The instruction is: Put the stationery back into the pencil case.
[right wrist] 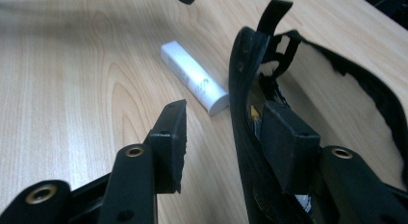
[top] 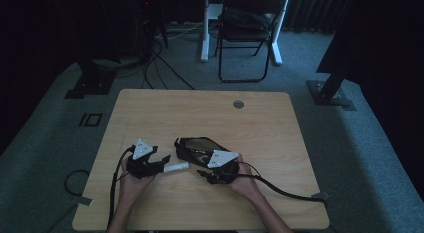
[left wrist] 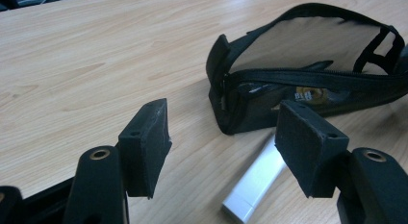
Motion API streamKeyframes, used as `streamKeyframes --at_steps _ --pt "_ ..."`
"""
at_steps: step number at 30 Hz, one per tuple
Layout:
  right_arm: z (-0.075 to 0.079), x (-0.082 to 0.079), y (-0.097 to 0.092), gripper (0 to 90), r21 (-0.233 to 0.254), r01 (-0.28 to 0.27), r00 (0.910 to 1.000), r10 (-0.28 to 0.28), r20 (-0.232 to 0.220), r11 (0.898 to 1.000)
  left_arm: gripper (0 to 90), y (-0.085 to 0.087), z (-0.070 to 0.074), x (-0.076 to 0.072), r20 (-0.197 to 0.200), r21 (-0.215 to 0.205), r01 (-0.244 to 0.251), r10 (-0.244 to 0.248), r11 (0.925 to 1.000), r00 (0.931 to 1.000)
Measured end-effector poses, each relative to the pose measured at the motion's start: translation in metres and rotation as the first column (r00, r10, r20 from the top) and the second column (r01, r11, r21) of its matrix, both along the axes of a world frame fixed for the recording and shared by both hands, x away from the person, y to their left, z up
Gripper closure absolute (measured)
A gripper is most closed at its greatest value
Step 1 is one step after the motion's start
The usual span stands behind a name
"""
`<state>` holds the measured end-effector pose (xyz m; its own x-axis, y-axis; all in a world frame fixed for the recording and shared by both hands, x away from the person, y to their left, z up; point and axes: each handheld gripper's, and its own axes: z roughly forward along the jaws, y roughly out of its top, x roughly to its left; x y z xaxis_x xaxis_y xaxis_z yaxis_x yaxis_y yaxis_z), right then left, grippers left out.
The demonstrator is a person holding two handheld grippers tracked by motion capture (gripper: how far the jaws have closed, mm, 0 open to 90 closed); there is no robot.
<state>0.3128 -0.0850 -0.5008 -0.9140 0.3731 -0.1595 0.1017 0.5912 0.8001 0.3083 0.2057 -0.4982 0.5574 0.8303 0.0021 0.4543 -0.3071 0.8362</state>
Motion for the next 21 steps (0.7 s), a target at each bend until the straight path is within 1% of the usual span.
streamKeyframes --at_steps 3,5,7,11,14,16,18,21 --pt "-0.004 -0.001 0.001 51.8 -0.016 0.003 1.0 -0.003 -0.003 1.0 37.0 -0.004 -0.001 0.0 -0.002 0.016 0.015 -0.014 0.9998 0.9999" --pt "-0.005 -0.004 0.002 51.8 -0.022 0.002 1.0 -0.002 0.007 1.0 37.1 -0.005 -0.001 0.0 -0.005 0.028 0.023 -0.022 0.9993 0.9997" --pt "-0.005 -0.006 0.002 51.6 -0.019 0.002 0.9998 -0.002 0.021 1.0 37.1 -0.006 -0.001 -0.001 -0.005 0.026 0.031 -0.031 0.9992 0.9995" --pt "0.001 -0.008 0.0 51.0 0.0 0.005 0.9986 -0.005 0.052 1.0 37.2 -0.007 -0.001 -0.002 -0.003 0.027 0.042 -0.042 0.9987 0.9991" --pt "0.006 -0.011 -0.003 49.6 0.01 0.006 0.9961 -0.007 0.088 1.0 37.4 -0.008 -0.002 -0.002 -0.005 0.027 0.049 -0.049 0.9985 0.9988" --pt "0.009 -0.014 -0.004 49.5 0.016 0.003 0.9953 -0.005 0.097 1.0 37.9 -0.008 -0.003 -0.002 -0.011 0.033 0.056 -0.055 0.9979 0.9984" --pt "0.01 -0.017 -0.004 49.6 0.018 -0.006 0.9949 0.005 0.101 1.0 38.4 -0.009 -0.005 -0.003 -0.014 0.033 0.06 -0.059 0.9977 0.9981" --pt "0.008 -0.023 -0.004 51.2 0.005 -0.023 0.9951 0.023 0.096 1.0 38.8 -0.01 -0.006 -0.003 -0.018 0.037 0.069 -0.068 0.997 0.9975"
